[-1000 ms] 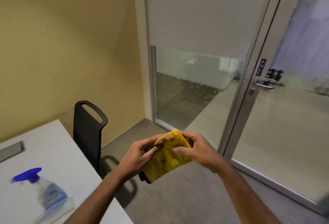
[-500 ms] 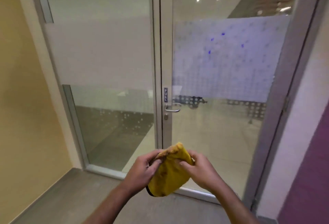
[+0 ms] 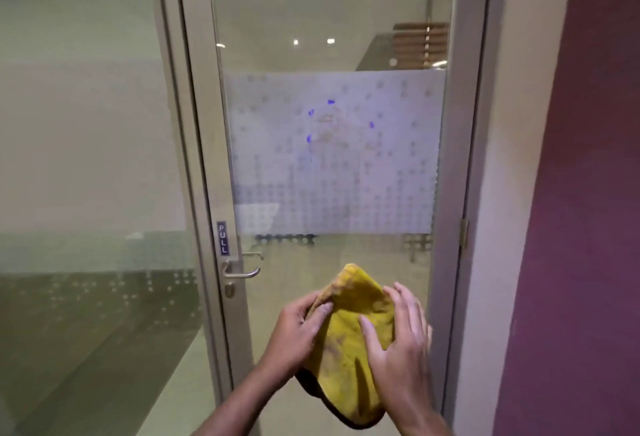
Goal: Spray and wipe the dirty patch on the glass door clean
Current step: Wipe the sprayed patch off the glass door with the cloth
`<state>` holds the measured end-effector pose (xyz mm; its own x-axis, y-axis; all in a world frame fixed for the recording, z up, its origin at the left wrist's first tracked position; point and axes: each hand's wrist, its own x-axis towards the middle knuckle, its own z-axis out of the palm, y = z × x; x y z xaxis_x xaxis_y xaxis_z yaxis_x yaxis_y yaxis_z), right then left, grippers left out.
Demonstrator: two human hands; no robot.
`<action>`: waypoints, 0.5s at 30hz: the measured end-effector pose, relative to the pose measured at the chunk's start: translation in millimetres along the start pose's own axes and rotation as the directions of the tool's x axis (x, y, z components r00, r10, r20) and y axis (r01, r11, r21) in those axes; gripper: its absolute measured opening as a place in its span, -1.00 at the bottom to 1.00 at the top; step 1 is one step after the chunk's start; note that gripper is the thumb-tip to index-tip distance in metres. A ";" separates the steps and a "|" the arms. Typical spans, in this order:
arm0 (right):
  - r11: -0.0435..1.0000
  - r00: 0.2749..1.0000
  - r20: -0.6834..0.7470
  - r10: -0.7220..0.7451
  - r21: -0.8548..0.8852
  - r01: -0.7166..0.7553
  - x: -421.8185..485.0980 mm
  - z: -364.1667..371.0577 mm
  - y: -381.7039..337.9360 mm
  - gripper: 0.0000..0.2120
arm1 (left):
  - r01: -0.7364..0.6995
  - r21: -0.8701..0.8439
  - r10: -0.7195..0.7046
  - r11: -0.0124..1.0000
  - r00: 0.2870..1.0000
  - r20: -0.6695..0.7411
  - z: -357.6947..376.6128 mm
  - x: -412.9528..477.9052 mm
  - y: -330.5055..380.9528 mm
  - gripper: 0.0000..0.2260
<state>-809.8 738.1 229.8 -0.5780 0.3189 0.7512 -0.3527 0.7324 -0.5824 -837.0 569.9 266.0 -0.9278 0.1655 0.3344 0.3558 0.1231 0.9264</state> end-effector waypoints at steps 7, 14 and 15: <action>0.993 0.949 0.296 -0.106 0.088 0.083 46.5 95.2 39.6 0.17 | 0.046 -0.105 -0.039 0.993 0.997 0.062 10.7 136.5 -11.8 -0.84; 0.977 0.935 0.353 -0.024 -0.190 0.097 117.6 177.3 60.9 0.34 | 0.161 -0.141 -0.153 0.977 0.986 0.062 17.2 250.2 -25.8 -0.84; 0.977 0.940 0.340 -0.016 -0.193 0.086 126.7 187.0 65.9 0.30 | 0.177 -0.132 -0.170 0.975 0.983 0.063 18.3 263.5 -28.0 -0.82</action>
<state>-1043.9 714.3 228.4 -0.7883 0.0834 0.6096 -0.2529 0.8593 -0.4446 -1089.4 627.9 325.0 -0.9657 0.2039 0.1605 0.1681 0.0205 0.9856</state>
